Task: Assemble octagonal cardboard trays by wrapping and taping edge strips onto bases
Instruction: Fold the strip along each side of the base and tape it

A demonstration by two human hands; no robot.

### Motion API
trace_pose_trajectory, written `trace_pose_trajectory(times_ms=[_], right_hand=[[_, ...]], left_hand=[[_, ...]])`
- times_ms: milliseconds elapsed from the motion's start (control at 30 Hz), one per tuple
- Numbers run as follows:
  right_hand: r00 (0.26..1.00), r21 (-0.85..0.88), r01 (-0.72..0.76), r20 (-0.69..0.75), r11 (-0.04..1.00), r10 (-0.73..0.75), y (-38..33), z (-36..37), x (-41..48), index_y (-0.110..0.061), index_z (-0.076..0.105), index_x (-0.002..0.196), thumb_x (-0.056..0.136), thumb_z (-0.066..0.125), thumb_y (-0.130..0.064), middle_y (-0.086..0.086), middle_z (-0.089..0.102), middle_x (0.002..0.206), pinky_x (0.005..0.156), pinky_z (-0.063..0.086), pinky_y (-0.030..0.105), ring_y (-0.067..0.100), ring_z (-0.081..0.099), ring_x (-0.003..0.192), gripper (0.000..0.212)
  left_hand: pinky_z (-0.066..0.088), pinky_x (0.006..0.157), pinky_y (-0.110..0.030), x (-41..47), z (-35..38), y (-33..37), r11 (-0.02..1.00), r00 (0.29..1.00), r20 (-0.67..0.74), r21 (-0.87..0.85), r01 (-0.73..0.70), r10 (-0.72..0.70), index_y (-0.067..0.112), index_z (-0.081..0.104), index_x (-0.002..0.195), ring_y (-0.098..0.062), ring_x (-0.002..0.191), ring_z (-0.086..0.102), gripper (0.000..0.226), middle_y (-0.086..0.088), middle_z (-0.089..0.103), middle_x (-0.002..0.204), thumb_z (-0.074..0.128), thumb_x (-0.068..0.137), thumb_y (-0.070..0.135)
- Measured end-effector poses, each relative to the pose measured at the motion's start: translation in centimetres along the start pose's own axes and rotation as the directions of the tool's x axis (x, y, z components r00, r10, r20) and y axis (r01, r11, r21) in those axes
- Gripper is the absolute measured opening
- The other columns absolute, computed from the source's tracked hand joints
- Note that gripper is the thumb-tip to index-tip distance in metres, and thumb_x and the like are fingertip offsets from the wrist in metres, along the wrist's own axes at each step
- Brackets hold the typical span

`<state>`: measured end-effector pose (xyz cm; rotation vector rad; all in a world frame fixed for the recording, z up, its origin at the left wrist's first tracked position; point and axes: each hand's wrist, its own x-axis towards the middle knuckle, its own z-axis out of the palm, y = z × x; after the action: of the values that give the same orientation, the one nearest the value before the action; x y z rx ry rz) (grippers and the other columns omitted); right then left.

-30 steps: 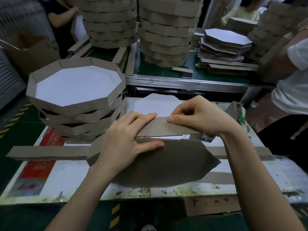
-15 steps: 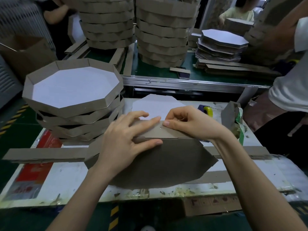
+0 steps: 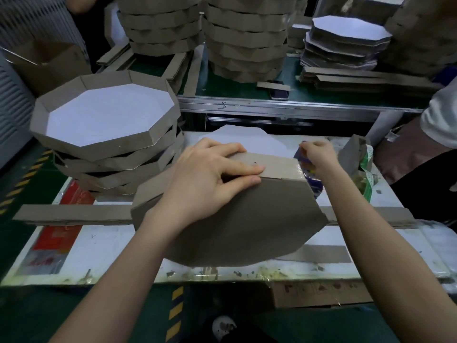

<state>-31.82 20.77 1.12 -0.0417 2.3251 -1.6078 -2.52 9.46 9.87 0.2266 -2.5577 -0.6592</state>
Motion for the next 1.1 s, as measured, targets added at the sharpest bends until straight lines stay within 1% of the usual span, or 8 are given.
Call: trace_pose_trajectory(times_ms=[133, 233, 367, 467, 700, 900, 1000, 1100], right_hand=[[0.963, -0.203, -0.207, -0.214, 0.957, 0.163, 5.1, -1.7, 5.4, 0.002, 0.055, 0.104, 0.094, 0.052, -0.004, 0.019, 0.055, 0.105, 0.070, 0.045, 0.035, 0.027, 0.054, 0.089, 0.012], [0.932, -0.213, -0.339, -0.208, 0.916, 0.297, 8.0, -2.3, 7.7, 0.010, 0.048, 0.131, 0.097, 0.052, -0.005, 0.024, 0.049, 0.134, 0.079, 0.039, 0.035, 0.031, 0.053, 0.114, 0.037], [0.945, -0.260, -0.324, -0.134, 0.910, 0.298, 9.2, -2.3, 8.7, -0.007, 0.059, 0.094, 0.093, 0.058, -0.008, 0.017, 0.055, 0.113, 0.082, 0.052, 0.039, 0.030, 0.058, 0.100, 0.002], [0.929, -0.238, -0.367, -0.134, 0.899, 0.344, 9.9, -2.4, 9.8, 0.000, 0.056, 0.105, 0.091, 0.060, -0.008, 0.023, 0.060, 0.114, 0.089, 0.055, 0.049, 0.036, 0.062, 0.103, 0.016], [0.898, 0.013, -0.434, -0.082, 0.901, 0.433, 9.4, -2.7, 10.8, 0.001, 0.056, 0.107, 0.087, 0.062, 0.000, 0.019, 0.065, 0.114, 0.094, 0.054, 0.051, 0.032, 0.063, 0.101, 0.021], [0.877, 0.293, -0.380, -0.189, 0.877, 0.442, 10.1, -1.9, 9.5, -0.004, 0.056, 0.084, 0.084, 0.072, -0.019, 0.012, 0.063, 0.102, 0.069, 0.055, 0.038, 0.027, 0.063, 0.085, 0.022], [0.851, 0.361, -0.389, -0.213, 0.848, 0.480, 10.4, -1.6, 8.9, -0.007, 0.057, 0.091, 0.084, 0.076, -0.025, 0.006, 0.059, 0.085, 0.056, 0.046, 0.031, 0.019, 0.054, 0.067, 0.028], [0.827, 0.443, -0.410, -0.189, 0.797, 0.530, 9.3, -1.0, 8.5, -0.006, 0.060, 0.096, 0.083, 0.071, -0.015, 0.005, 0.060, 0.084, 0.062, 0.053, 0.034, 0.022, 0.058, 0.071, 0.020]], left_hand=[[0.044, 0.091, -0.042, 1.3, 1.0, 0.9, 0.999, 1.000, 0.002, 0.043, 0.017, -0.017, 0.049, 0.068, 0.108, -0.016, 0.106, 0.052, 0.030, 0.017, 0.064, 0.121, 0.053, 0.083, 0.057], [0.041, 0.088, -0.035, 2.5, 1.7, 1.6, 0.996, 1.000, 0.023, 0.083, 0.012, -0.014, 0.050, 0.068, 0.108, -0.015, 0.107, 0.051, 0.030, 0.018, 0.064, 0.120, 0.053, 0.083, 0.059], [0.037, 0.084, -0.031, 3.8, 2.7, 2.2, 0.991, 0.999, 0.043, 0.134, 0.014, -0.020, 0.053, 0.067, 0.108, -0.014, 0.107, 0.051, 0.030, 0.020, 0.064, 0.119, 0.051, 0.083, 0.060], [0.035, 0.081, -0.029, 4.4, 3.2, 2.4, 0.986, 1.000, 0.027, 0.168, 0.008, -0.012, 0.053, 0.068, 0.106, -0.013, 0.104, 0.052, 0.028, 0.020, 0.065, 0.116, 0.052, 0.084, 0.060], [0.040, 0.079, -0.031, 5.0, 3.8, 1.9, 0.981, 0.999, -0.020, 0.190, 0.044, -0.041, 0.055, 0.068, 0.103, -0.012, 0.103, 0.053, 0.024, 0.022, 0.066, 0.112, 0.054, 0.084, 0.061], [0.043, 0.079, -0.035, 5.0, 3.6, 1.4, 0.979, 0.997, -0.030, 0.190, 0.069, -0.065, 0.056, 0.067, 0.104, -0.014, 0.105, 0.053, 0.025, 0.021, 0.065, 0.114, 0.053, 0.084, 0.060], [0.042, 0.079, -0.035, 4.9, 3.5, 1.4, 0.980, 0.997, -0.032, 0.184, 0.076, -0.072, 0.055, 0.067, 0.105, -0.014, 0.105, 0.053, 0.026, 0.021, 0.065, 0.114, 0.052, 0.084, 0.060], [0.040, 0.078, -0.033, 4.7, 3.4, 1.5, 0.980, 0.996, -0.042, 0.182, 0.084, -0.078, 0.055, 0.068, 0.104, -0.012, 0.103, 0.052, 0.026, 0.021, 0.065, 0.113, 0.053, 0.084, 0.060]])
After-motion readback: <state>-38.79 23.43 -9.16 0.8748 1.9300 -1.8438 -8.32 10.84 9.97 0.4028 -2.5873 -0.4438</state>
